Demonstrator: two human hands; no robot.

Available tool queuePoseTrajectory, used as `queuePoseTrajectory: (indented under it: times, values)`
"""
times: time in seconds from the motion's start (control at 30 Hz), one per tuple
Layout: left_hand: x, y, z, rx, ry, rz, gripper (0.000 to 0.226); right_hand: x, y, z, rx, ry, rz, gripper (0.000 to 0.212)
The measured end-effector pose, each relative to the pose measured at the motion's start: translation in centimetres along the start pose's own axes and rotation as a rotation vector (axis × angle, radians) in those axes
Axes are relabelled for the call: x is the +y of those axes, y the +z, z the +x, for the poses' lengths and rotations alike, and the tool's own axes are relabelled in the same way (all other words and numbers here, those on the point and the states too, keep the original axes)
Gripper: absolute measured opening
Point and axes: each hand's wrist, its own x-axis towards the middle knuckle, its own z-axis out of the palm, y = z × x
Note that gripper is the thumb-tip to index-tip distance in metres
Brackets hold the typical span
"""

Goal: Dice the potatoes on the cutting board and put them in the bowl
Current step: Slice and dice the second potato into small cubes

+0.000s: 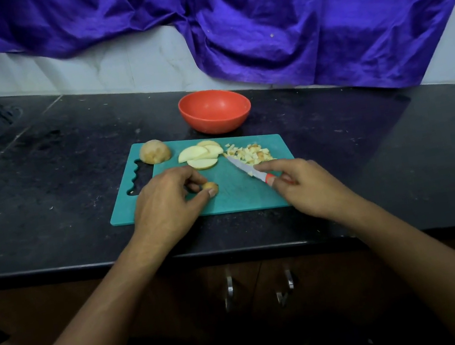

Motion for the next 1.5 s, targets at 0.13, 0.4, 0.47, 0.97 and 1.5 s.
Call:
queuePoseTrajectory:
  times: [0.13,0.4,0.47,0.97,1.5]
  values:
    - [-0.1,0.0,-0.1,0.009,0.000,-0.006,0.020,0.4,0.2,0.0,0.028,0.017,0.214,0.036]
    - [0.0,0.1,-0.1,0.024,0.055,0.023,0.034,-0.3,0.8,-0.8,0.036,-0.045,0.024,0.038]
    - [0.4,0.1,-0.3,0.045,0.095,0.036,0.033,-0.9,1.2,-1.5,0.076,-0.098,-0.134,0.040]
    - [3.8,3.4,1.9,0.020,0.144,0.088,0.008,-1.9,1.7,-2.4,0.093,-0.173,-0.491,0.051]
    - [4.2,3.4,1.8,0.021,0.102,0.142,0.015,-0.7,1.3,-2.8,0.123,-0.193,-0.499,0.048]
